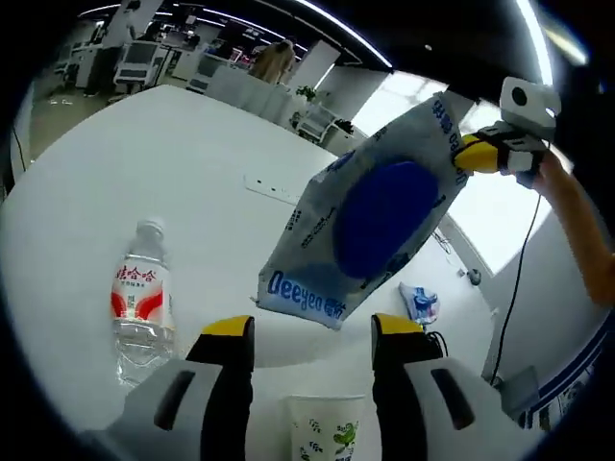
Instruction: Arrange the tabletop items into an orderly group along one side of the table until the central work area is clear of visible clutter.
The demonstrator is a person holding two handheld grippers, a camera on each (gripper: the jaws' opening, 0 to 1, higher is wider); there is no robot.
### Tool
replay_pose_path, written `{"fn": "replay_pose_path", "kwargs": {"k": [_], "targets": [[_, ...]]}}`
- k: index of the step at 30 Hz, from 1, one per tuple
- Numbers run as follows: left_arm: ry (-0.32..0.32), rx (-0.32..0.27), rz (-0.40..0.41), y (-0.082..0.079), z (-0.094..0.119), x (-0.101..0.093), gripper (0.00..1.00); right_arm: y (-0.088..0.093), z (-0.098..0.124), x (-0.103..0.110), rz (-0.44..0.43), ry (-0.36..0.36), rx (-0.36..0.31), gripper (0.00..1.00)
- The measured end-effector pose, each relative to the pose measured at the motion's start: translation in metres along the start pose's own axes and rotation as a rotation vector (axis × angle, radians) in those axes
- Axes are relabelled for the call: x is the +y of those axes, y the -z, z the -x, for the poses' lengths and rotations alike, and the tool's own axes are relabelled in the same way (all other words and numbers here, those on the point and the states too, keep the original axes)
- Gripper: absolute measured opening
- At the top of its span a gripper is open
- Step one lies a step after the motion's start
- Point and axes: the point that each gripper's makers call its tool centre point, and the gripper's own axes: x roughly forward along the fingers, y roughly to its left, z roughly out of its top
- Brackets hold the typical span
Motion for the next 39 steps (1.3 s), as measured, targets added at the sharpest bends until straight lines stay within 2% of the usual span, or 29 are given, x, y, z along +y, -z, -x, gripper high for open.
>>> {"fn": "replay_pose_path", "kwargs": {"k": [12,18,22,26,30,34,39], "targets": [[0.029,-0.080,0.045,-0.022,-0.009,-0.008,0.39,-0.012,0.024,0.001,-0.057,0.040,-0.085,0.00],[0.040,-0.121,0.027,-0.033,-0.008,-0.012,0.27,-0.010,0.037,-0.002,-0.136,0.059,-0.146,0.00],[0.057,-0.148,0.018,-0.043,-0.008,-0.017,0.19,-0.001,0.044,-0.003,-0.201,0.066,-0.187,0.00],[0.069,-0.169,-0.007,-0.052,-0.005,-0.024,0.05,0.012,0.052,-0.006,-0.258,0.093,-0.205,0.00],[0.085,-0.178,-0.020,-0.059,-0.007,-0.032,0.03,0.018,0.062,-0.001,-0.340,0.091,-0.277,0.00],[0.096,-0.180,-0.037,-0.063,-0.010,-0.038,0.00,0.030,0.067,0.000,-0.359,0.112,-0.285,0.00],[0.105,-0.189,-0.077,-0.072,-0.010,-0.048,0.00,0.041,0.078,0.000,-0.422,0.129,-0.334,0.00]]}}
